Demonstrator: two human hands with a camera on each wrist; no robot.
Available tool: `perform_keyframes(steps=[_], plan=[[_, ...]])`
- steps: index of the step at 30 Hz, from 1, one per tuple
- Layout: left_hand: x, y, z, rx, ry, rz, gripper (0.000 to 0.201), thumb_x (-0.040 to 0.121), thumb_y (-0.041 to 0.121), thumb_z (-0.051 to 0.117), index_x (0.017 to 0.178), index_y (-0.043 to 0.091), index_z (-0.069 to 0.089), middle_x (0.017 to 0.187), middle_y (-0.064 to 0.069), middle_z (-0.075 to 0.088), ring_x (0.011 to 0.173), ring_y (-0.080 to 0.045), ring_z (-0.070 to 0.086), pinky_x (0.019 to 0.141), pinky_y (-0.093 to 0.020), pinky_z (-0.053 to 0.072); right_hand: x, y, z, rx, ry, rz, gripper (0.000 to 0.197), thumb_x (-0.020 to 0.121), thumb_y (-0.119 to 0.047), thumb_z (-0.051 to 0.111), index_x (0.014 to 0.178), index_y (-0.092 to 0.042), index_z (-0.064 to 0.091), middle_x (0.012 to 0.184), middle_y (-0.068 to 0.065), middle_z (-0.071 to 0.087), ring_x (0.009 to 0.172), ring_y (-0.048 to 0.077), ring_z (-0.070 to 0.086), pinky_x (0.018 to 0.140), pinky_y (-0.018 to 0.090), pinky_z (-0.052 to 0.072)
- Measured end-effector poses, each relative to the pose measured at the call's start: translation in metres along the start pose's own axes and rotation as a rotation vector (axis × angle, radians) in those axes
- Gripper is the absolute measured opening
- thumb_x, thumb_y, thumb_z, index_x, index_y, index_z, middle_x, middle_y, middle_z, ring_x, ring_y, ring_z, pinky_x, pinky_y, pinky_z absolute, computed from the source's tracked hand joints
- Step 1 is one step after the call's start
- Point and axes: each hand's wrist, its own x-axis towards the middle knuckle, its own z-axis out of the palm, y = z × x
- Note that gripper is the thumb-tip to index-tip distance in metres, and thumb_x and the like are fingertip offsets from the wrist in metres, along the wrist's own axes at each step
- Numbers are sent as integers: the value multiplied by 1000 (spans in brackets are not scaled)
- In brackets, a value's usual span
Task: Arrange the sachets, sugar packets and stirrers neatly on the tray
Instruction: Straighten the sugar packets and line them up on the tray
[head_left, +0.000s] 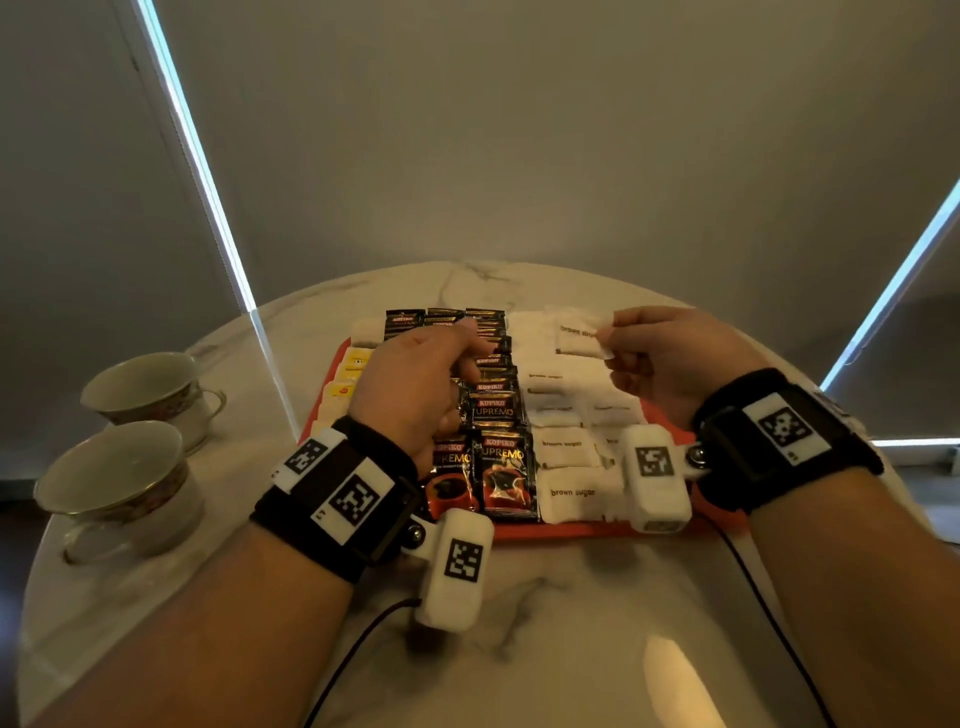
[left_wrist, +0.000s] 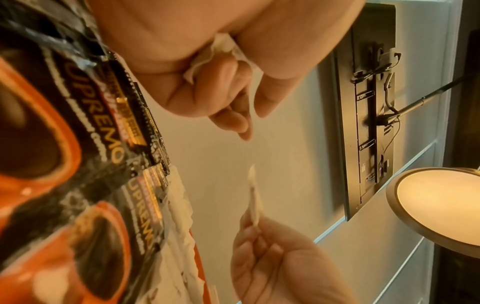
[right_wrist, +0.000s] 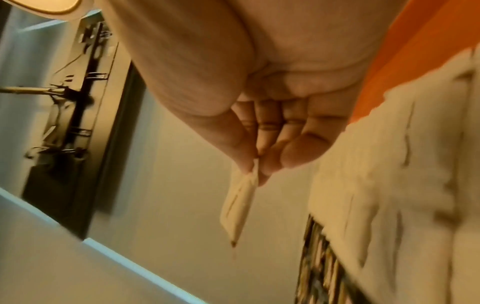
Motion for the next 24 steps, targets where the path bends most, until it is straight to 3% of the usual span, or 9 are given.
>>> perform_keyframes(steps=[2,6,11,14,17,20,24], plan=[[1,1,-2,-25,-8,-14,24,102,31,62,94,12,72,72,0,59,47,-8,36,37,-20,27,15,7,-14,-88,107,83,12,86,4,72,95,-2,71,81,13,69,61,17,61,60,30,53],[-1,1,0,-14,-10,-7,19,101,28,64,94,12,71,71,1,59,48,-7,37,37,-20,28,35,18,-29,-277,174,246,11,89,-4,72,100,-5,73,92,14,69,79,24,59,77,37,54],[0,0,-2,-28,0,6,16,100,25,65,95,10,70,71,1,57,48,-8,35,36,-20,27,46,22,-29,-396,198,272,11,86,-7,76,95,-2,74,85,12,68,77,25,58,74,37,51],[0,0,-3,-30,3,0,16,100,25,64,94,11,70,70,1,57,48,-8,35,36,-20,27,49,24,-28,-453,199,304,16,84,-12,79,96,-2,75,80,10,68,75,24,58,79,39,54],[1,0,-2,-37,13,-10,16,101,25,64,92,12,70,69,1,57,47,-8,35,36,-19,27,51,25,-29,-461,205,302,17,83,-17,80,94,-4,75,78,8,68,76,23,58,88,40,56],[1,0,-1,-32,10,-8,16,101,24,64,92,12,69,69,0,57,47,-9,35,35,-19,27,49,22,-29,-410,210,218,14,88,-16,72,93,-4,74,82,8,65,77,24,54,75,38,49],[1,-1,0,-10,13,-4,14,100,24,64,94,12,68,70,-1,57,48,-9,35,36,-19,27,36,12,-24,-538,256,72,10,91,-22,70,99,-21,77,91,0,69,77,18,57,72,36,46]])
